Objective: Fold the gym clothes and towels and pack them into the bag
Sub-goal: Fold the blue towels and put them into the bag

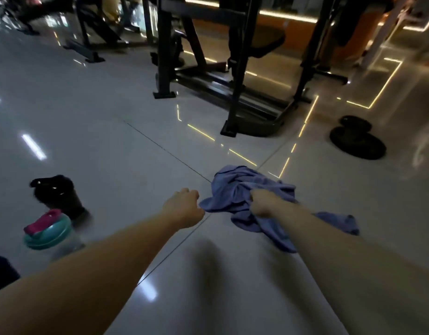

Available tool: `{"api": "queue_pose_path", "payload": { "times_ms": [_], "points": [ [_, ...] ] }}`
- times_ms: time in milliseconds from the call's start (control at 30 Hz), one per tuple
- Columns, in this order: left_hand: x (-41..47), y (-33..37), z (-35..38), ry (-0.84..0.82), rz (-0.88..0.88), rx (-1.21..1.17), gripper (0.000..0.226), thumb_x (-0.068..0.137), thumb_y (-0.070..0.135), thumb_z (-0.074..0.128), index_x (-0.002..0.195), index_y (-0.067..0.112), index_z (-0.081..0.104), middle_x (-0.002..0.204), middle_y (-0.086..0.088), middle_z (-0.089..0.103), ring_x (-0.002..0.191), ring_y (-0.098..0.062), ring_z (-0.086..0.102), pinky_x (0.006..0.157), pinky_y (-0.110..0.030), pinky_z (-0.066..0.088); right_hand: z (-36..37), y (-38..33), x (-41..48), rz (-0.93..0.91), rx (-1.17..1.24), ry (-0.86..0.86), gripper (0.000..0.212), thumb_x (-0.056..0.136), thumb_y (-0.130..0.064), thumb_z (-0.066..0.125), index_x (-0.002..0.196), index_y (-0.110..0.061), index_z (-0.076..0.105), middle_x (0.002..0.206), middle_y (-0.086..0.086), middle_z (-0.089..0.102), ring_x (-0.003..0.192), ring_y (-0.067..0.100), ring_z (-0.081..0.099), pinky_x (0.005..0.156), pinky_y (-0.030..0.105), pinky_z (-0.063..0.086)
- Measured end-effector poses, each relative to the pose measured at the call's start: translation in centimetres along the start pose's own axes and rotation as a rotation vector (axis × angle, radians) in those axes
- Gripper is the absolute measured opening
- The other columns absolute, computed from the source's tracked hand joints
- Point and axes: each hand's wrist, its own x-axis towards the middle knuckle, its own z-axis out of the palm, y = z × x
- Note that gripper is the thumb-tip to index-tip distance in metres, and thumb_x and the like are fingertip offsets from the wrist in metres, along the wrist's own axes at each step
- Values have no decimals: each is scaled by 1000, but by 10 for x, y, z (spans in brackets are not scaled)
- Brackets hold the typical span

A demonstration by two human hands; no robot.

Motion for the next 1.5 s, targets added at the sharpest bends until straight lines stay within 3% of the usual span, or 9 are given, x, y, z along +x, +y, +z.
{"api": "queue_pose_path", "payload": {
  "times_ms": [233,333,500,600,733,833,967,1333,1500],
  "points": [
    [96,39,77,-118,216,-87,49,90,40,67,132,18,56,129,-9,58,117,-31,56,95,-37,45,93,59,90,134,54,-95,73,94,-27,61,155,-12,25,135,24,54,112,40,57,76,44,47],
    [117,64,110,-147,329,-153,39,87,32,69,121,14,63,116,-9,63,104,-31,61,87,-44,50,133,91,92,236,58,-102,67,95,-33,62,150,-9,31,140,18,49,118,40,54,86,44,49],
    [120,84,146,-294,404,-128,19,88,21,65,100,19,50,94,-4,57,81,-24,53,70,-34,41,156,107,79,207,90,18,7,99,-20,53,94,-16,54,105,13,61,92,33,59,78,40,51],
    [112,82,149,-205,418,-155,56,84,23,70,135,20,48,126,-11,56,108,-36,57,85,-44,51,126,105,75,124,451,20,37,105,-30,49,71,-16,43,70,7,47,64,23,46,59,36,38],
    [96,99,100,-86,479,-247,74,88,30,74,153,24,39,144,-11,45,122,-34,52,96,-40,46,38,88,54,36,777,22,25,95,-4,56,72,-9,49,69,7,48,68,22,48,64,31,40],
    [82,124,43,70,523,-321,29,85,28,71,103,6,70,111,-9,62,100,-33,62,75,-31,41,-28,76,20,-57,923,36,12,84,0,62,73,-6,63,75,9,62,78,23,60,71,30,49],
    [35,146,-61,79,435,-358,27,86,28,72,69,12,57,78,-10,61,73,-21,55,60,-33,39,-104,61,-44,-187,816,102,22,77,-24,82,84,-6,72,82,12,67,77,24,66,71,36,52],
    [-69,112,-215,131,469,-698,21,101,27,61,109,9,69,103,-16,72,89,-23,68,80,-34,54,-210,20,-166,-439,661,260,14,96,-25,65,104,-15,72,102,10,71,92,21,70,80,34,56],
    [-79,91,-214,247,506,-470,35,88,46,73,115,30,59,110,0,64,100,-15,63,86,-34,52,-209,-1,-181,-426,790,319,23,101,-27,58,109,-10,71,100,14,70,87,22,67,77,34,54]
  ]
}}
